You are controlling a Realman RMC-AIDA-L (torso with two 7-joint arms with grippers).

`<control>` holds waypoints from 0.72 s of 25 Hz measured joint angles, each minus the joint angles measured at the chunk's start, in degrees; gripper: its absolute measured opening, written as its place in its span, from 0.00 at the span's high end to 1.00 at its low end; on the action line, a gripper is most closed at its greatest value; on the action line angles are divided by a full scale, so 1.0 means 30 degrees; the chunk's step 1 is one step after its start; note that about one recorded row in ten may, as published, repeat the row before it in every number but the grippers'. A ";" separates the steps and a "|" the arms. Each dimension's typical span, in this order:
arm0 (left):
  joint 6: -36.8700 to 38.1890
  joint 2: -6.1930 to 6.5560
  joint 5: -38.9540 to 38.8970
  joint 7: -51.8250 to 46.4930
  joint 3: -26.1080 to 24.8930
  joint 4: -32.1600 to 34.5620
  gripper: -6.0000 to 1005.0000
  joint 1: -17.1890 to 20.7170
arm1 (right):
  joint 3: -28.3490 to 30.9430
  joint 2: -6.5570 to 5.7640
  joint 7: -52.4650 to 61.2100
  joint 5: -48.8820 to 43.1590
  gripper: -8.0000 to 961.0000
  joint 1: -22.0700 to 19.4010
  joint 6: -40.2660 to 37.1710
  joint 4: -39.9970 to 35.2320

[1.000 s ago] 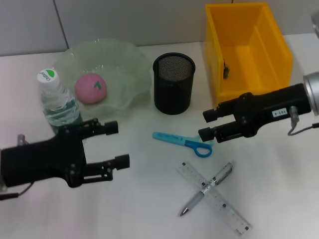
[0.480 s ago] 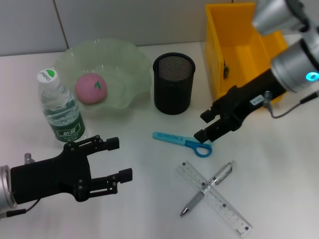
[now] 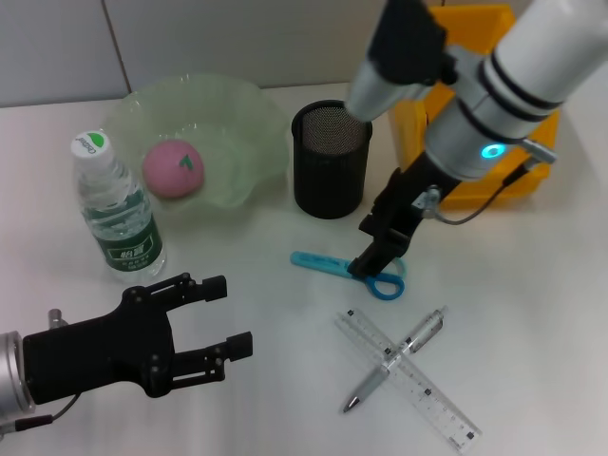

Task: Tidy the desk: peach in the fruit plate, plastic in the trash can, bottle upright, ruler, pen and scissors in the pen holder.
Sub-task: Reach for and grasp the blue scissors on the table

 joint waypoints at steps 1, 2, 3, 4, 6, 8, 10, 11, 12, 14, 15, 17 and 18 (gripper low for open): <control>-0.0034 0.0000 -0.0001 -0.0026 -0.0001 -0.0013 0.20 0.0062 | -0.0791 0.0018 0.0243 -0.0011 0.31 0.0259 0.0615 0.0430; -0.0034 0.0000 -0.0001 -0.0026 -0.0001 -0.0013 0.20 0.0062 | -0.0791 0.0018 0.0243 -0.0011 0.31 0.0259 0.0615 0.0430; -0.0047 0.0000 0.0000 -0.0039 -0.0001 -0.0017 0.20 0.0096 | -0.1183 0.0035 0.0344 -0.0016 0.31 0.0424 0.0938 0.0736; -0.0051 0.0000 0.0000 -0.0047 0.0000 -0.0017 0.20 0.0108 | -0.1428 0.0048 0.0391 -0.0022 0.31 0.0552 0.1206 0.0968; -0.0066 0.0000 -0.0001 -0.0076 -0.0002 -0.0023 0.20 0.0145 | -0.1872 0.0074 0.0428 -0.0031 0.31 0.0738 0.1680 0.1378; -0.0067 0.0000 -0.0002 -0.0103 -0.0002 -0.0038 0.20 0.0171 | -0.2059 0.0087 0.0434 -0.0041 0.31 0.0916 0.2087 0.1786; -0.0067 0.0000 -0.0003 -0.0128 -0.0001 -0.0051 0.20 0.0182 | -0.2128 0.0095 0.0436 -0.0048 0.31 0.1083 0.2412 0.2183; -0.0068 0.0000 -0.0004 -0.0136 -0.0001 -0.0052 0.20 0.0182 | -0.2154 0.0095 0.0434 -0.0051 0.31 0.1187 0.2563 0.2419; -0.0068 0.0000 -0.0004 -0.0144 -0.0002 -0.0055 0.20 0.0184 | -0.2165 0.0096 0.0431 -0.0053 0.31 0.1286 0.2670 0.2640; -0.0068 0.0000 -0.0004 -0.0158 -0.0001 -0.0059 0.20 0.0182 | -0.2197 0.0096 0.0358 -0.0058 0.31 0.1474 0.2828 0.3028; -0.0080 0.0000 -0.0004 -0.0160 -0.0001 -0.0061 0.20 0.0176 | -0.2245 0.0096 0.0329 -0.0062 0.31 0.1561 0.2914 0.3215; -0.0108 0.0000 -0.0004 -0.0166 -0.0001 -0.0065 0.20 0.0140 | -0.2359 0.0096 0.0281 -0.0066 0.31 0.1773 0.3094 0.3635; -0.0113 0.0000 -0.0004 -0.0167 -0.0002 -0.0065 0.20 0.0126 | -0.2382 0.0095 0.0265 -0.0068 0.31 0.1858 0.3139 0.3803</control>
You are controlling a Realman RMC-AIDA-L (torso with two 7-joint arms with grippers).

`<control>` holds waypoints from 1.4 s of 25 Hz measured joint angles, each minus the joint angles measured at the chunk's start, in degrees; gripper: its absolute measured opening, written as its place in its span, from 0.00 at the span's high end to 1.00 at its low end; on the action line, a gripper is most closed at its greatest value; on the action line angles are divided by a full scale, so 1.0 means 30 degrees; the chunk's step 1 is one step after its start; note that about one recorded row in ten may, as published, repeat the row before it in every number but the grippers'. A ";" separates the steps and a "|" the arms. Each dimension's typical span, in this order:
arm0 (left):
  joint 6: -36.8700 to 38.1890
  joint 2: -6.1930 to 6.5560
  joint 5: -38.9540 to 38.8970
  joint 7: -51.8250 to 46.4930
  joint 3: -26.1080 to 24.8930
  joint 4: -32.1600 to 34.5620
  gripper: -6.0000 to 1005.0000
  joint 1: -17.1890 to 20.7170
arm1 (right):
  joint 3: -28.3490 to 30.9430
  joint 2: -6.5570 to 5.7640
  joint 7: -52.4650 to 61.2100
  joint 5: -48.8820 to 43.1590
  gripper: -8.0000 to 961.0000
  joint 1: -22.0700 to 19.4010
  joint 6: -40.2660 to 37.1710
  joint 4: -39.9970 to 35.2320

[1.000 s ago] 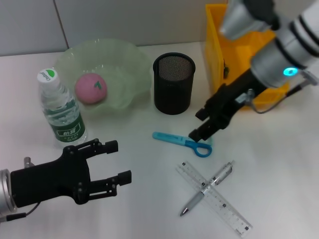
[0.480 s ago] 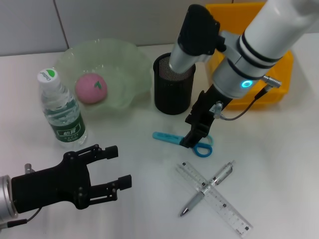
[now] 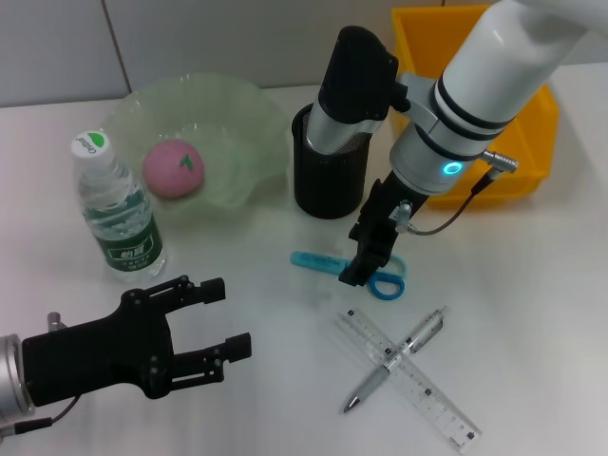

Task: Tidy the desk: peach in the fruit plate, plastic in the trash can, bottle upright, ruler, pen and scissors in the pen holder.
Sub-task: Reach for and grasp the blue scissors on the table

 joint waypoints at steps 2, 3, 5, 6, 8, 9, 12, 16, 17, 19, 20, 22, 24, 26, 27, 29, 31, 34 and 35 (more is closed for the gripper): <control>-0.0003 0.0000 -0.0001 -0.0011 0.0001 0.0001 0.20 -0.0044 | -0.0018 0.0007 -0.0038 -0.0004 0.31 0.0134 0.0133 0.0302; -0.0003 0.0000 0.0000 -0.0017 0.0000 0.0001 0.20 -0.0051 | -0.0020 0.0017 -0.0081 -0.0005 0.32 0.0165 0.0218 0.0406; -0.0003 0.0000 0.0000 -0.0028 0.0001 0.0001 0.20 -0.0053 | -0.0025 0.0023 -0.0187 -0.0005 0.32 0.0191 0.0374 0.0524; -0.0004 0.0000 0.0000 -0.0029 0.0001 0.0000 0.20 -0.0057 | -0.0026 0.0028 -0.0228 -0.0005 0.32 0.0201 0.0433 0.0565; -0.0003 0.0000 0.0000 -0.0030 0.0000 -0.0005 0.20 -0.0062 | -0.0033 0.0045 -0.0299 -0.0005 0.33 0.0223 0.0548 0.0694; -0.0003 0.0000 0.0000 -0.0030 0.0001 -0.0035 0.20 -0.0071 | -0.0033 0.0049 -0.0344 -0.0001 0.33 0.0247 0.0640 0.0795; -0.0011 -0.0001 0.0000 -0.0032 0.0001 -0.0138 0.20 -0.0092 | -0.0033 0.0072 -0.0524 0.0043 0.34 0.0434 0.0910 0.1303; -0.0030 0.0000 0.0000 -0.0032 0.0001 -0.0146 0.20 -0.0098 | -0.0033 0.0106 -0.0581 0.0044 0.35 0.0704 0.1466 0.2002; -0.0031 0.0001 0.0000 -0.0031 0.0001 -0.0146 0.21 -0.0098 | -0.0033 0.0106 -0.0581 0.0044 0.35 0.0704 0.1466 0.2002; -0.0032 0.0000 0.0001 -0.0032 0.0001 -0.0146 0.21 -0.0098 | -0.0045 0.0117 -0.0585 0.0044 0.37 0.0706 0.1564 0.2048; -0.0031 0.0000 0.0001 -0.0032 0.0001 -0.0146 0.21 -0.0099 | -0.0045 0.0117 -0.0585 0.0044 0.39 0.0706 0.1564 0.2048; -0.0042 0.0000 0.0001 -0.0032 0.0000 -0.0145 0.21 -0.0099 | -0.0190 0.0118 -0.0604 0.0080 0.43 0.0699 0.1631 0.2063; -0.0055 0.0000 0.0002 -0.0032 0.0001 -0.0146 0.21 -0.0092 | -0.0452 0.0121 -0.0631 0.0127 0.47 0.0641 0.1795 0.2070; -0.0060 -0.0001 0.0001 -0.0031 0.0001 -0.0147 0.21 -0.0083 | -0.0711 0.0142 -0.0641 0.0146 0.51 0.0578 0.2000 0.2120; -0.0060 -0.0001 0.0001 -0.0031 0.0001 -0.0147 0.21 -0.0083 | -0.0711 0.0142 -0.0641 0.0146 0.51 0.0578 0.2000 0.2120; -0.0060 0.0001 -0.0007 -0.0032 0.0000 -0.0146 0.21 -0.0080 | -0.0757 0.0146 -0.0648 0.0152 0.51 0.0571 0.2077 0.2206; -0.0060 0.0000 -0.0027 -0.0031 0.0001 -0.0150 0.21 -0.0099 | -0.0765 0.0152 -0.0718 0.0174 0.51 0.0616 0.2215 0.2406; -0.0060 -0.0001 -0.0027 -0.0031 0.0001 -0.0166 0.21 -0.0117 | -0.0765 0.0167 -0.0787 0.0185 0.51 0.0635 0.2324 0.2525; -0.0060 0.0000 -0.0028 -0.0031 0.0001 -0.0173 0.21 -0.0124 | -0.0766 0.0170 -0.0805 0.0190 0.51 0.0644 0.2355 0.2574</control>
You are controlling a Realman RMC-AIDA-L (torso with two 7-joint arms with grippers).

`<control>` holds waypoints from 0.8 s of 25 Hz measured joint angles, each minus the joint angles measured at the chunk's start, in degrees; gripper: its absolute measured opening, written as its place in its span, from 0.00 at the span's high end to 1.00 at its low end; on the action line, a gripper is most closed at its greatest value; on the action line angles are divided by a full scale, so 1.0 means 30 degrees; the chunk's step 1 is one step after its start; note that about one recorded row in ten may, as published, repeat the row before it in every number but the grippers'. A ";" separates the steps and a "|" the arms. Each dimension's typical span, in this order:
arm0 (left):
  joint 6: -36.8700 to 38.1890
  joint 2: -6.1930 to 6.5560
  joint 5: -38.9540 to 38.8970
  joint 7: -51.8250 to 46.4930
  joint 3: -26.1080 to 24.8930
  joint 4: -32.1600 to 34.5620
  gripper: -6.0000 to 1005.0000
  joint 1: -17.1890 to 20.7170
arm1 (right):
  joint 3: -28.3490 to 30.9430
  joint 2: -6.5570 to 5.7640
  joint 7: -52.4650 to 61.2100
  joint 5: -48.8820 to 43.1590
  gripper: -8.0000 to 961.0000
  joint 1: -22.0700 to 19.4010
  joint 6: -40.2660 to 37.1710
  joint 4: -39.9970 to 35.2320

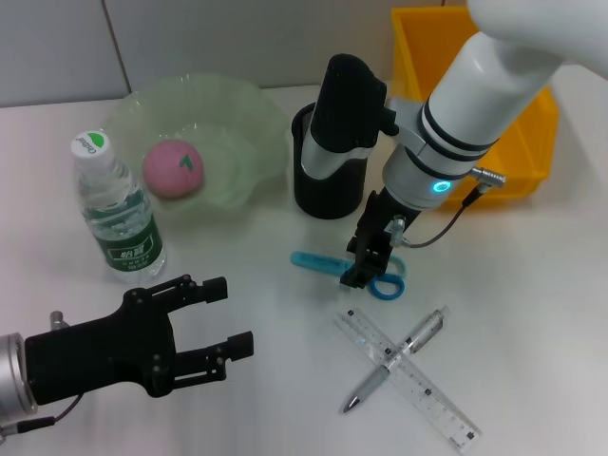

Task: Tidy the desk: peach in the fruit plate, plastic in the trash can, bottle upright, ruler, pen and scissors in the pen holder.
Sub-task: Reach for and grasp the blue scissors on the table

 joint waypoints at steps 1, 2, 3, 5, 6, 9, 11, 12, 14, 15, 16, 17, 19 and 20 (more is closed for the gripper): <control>0.0000 0.0000 -0.0005 0.0000 0.0000 -0.0001 0.21 -0.0010 | -0.0001 0.0001 -0.0010 0.0008 0.51 0.0008 0.0023 0.0023; 0.0000 0.0000 -0.0019 0.0000 0.0000 -0.0001 0.21 -0.0011 | 0.0000 0.0004 -0.0012 0.0017 0.51 0.0008 0.0027 0.0028; -0.0001 0.0001 -0.0026 0.0000 0.0000 -0.0002 0.21 -0.0011 | 0.0000 0.0006 -0.0014 0.0025 0.51 0.0008 0.0033 0.0031; -0.0001 0.0001 -0.0036 0.0000 0.0000 -0.0004 0.21 -0.0011 | 0.0000 0.0007 -0.0016 0.0035 0.51 0.0008 0.0094 0.0036; 0.0000 -0.0001 -0.0041 0.0000 0.0000 -0.0003 0.21 -0.0010 | 0.0000 0.0006 -0.0018 0.0039 0.51 -0.0007 0.0193 0.0037; 0.0000 0.0001 -0.0052 0.0000 -0.0001 -0.0003 0.21 -0.0008 | -0.0001 0.0020 -0.0021 0.0042 0.53 -0.0039 0.0325 0.0037; 0.0001 0.0000 -0.0075 0.0000 0.0000 -0.0003 0.21 -0.0004 | 0.0000 0.0034 -0.0022 0.0041 0.55 -0.0066 0.0442 0.0057; 0.0006 0.0001 -0.0087 -0.0002 0.0000 -0.0003 0.21 -0.0002 | 0.0000 0.0034 -0.0022 0.0041 0.56 -0.0066 0.0442 0.0057; 0.0024 0.0000 -0.0109 -0.0016 -0.0001 -0.0003 0.21 -0.0001 | 0.0001 0.0036 -0.0022 0.0042 0.59 -0.0046 0.0480 0.0171; 0.0024 0.0000 -0.0109 -0.0016 -0.0001 -0.0003 0.22 -0.0001 | 0.0001 0.0036 -0.0022 0.0042 0.60 -0.0046 0.0480 0.0171; 0.0030 0.0000 -0.0112 -0.0017 0.0000 -0.0002 0.22 -0.0001 | 0.0000 0.0035 -0.0031 0.0046 0.61 0.0011 0.0510 0.0266; 0.0031 0.0000 -0.0116 -0.0019 -0.0005 -0.0002 0.22 0.0000 | 0.0000 0.0035 -0.0031 0.0046 0.62 0.0011 0.0510 0.0266; 0.0033 0.0000 -0.0119 -0.0022 -0.0017 -0.0002 0.22 -0.0001 | -0.0001 0.0035 -0.0047 0.0067 0.64 0.0032 0.0531 0.0322; 0.0033 0.0000 -0.0120 -0.0023 -0.0019 -0.0001 0.22 0.0000 | -0.0010 0.0035 -0.0055 0.0105 0.64 0.0032 0.0539 0.0327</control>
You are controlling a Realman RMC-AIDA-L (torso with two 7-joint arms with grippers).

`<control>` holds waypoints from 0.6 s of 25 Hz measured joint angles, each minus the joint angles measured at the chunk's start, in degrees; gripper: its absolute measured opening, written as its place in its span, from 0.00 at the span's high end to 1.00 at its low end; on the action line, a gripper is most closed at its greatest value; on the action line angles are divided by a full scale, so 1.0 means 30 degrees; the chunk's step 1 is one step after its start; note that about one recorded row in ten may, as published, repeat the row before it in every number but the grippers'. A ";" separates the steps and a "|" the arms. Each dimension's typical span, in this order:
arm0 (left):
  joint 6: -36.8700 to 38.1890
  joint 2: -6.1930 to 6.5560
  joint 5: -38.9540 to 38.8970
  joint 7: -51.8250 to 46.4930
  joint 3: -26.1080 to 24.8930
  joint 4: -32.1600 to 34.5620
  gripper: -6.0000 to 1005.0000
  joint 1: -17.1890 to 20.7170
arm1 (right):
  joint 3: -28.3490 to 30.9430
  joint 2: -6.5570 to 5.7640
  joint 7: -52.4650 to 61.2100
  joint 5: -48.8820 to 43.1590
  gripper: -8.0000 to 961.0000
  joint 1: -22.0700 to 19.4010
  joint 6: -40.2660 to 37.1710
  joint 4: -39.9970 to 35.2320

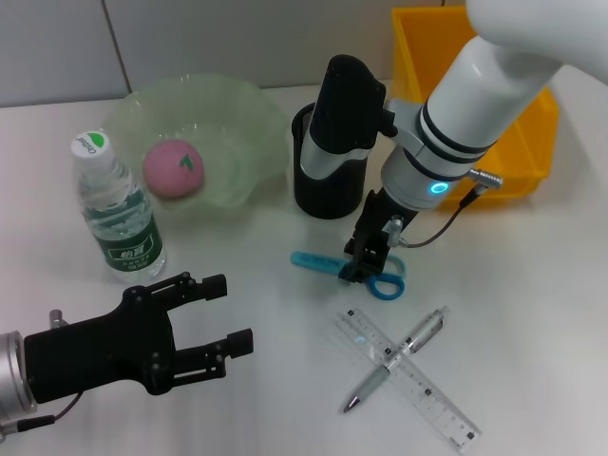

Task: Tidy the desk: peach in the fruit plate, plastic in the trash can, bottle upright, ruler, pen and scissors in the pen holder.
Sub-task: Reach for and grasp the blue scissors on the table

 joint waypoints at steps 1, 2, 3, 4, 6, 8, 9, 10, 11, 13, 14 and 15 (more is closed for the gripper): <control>-0.0002 0.0000 0.0001 -0.0003 -0.0004 -0.0001 0.22 -0.0009 | -0.0209 -0.0001 -0.0012 0.0236 0.64 -0.0013 0.0024 0.0002; -0.0002 0.0000 0.0001 -0.0003 -0.0004 -0.0001 0.22 -0.0009 | -0.0411 0.0000 -0.0015 0.0402 0.64 -0.0022 0.0030 0.0003; -0.0003 0.0000 0.0000 -0.0005 -0.0007 -0.0001 0.22 -0.0014 | -0.0411 0.0000 -0.0015 0.0402 0.64 -0.0022 0.0030 0.0003; -0.0004 0.0000 0.0000 -0.0006 -0.0010 0.0000 0.22 -0.0016 | -0.0606 0.0000 -0.0016 0.0532 0.64 -0.0038 0.0059 0.0004; -0.0005 0.0001 0.0001 -0.0008 -0.0014 0.0000 0.22 -0.0032 | -0.0959 0.0000 -0.0015 0.0700 0.64 -0.0085 0.0134 0.0016; -0.0003 0.0000 0.0000 -0.0013 -0.0018 0.0000 0.22 -0.0037 | -0.0972 0.0000 -0.0016 0.0699 0.64 -0.0096 0.0140 0.0023; -0.0003 0.0000 0.0000 -0.0013 -0.0018 0.0000 0.22 -0.0037 | -0.0973 0.0000 -0.0013 0.0699 0.64 -0.0103 0.0146 0.0026; -0.0001 0.0000 -0.0001 -0.0048 -0.0038 0.0000 0.22 -0.0054 | -0.0968 -0.0001 -0.0011 0.0699 0.64 -0.0107 0.0155 0.0023; -0.0001 0.0000 0.0000 -0.0062 -0.0040 0.0000 0.22 -0.0055 | -0.0960 -0.0008 0.0024 0.0699 0.63 -0.0119 0.0165 0.0016; -0.0001 0.0000 0.0001 -0.0091 -0.0039 -0.0001 0.22 -0.0059 | -0.0961 -0.0015 0.0048 0.0699 0.63 -0.0126 0.0173 0.0011; -0.0001 0.0000 0.0001 -0.0091 -0.0039 -0.0001 0.22 -0.0059 | -0.0963 -0.0025 0.0065 0.0699 0.63 -0.0134 0.0176 0.0012; -0.0001 0.0000 0.0002 -0.0124 -0.0033 0.0000 0.22 -0.0060 | -0.0968 -0.0028 0.0075 0.0699 0.63 -0.0138 0.0177 0.0012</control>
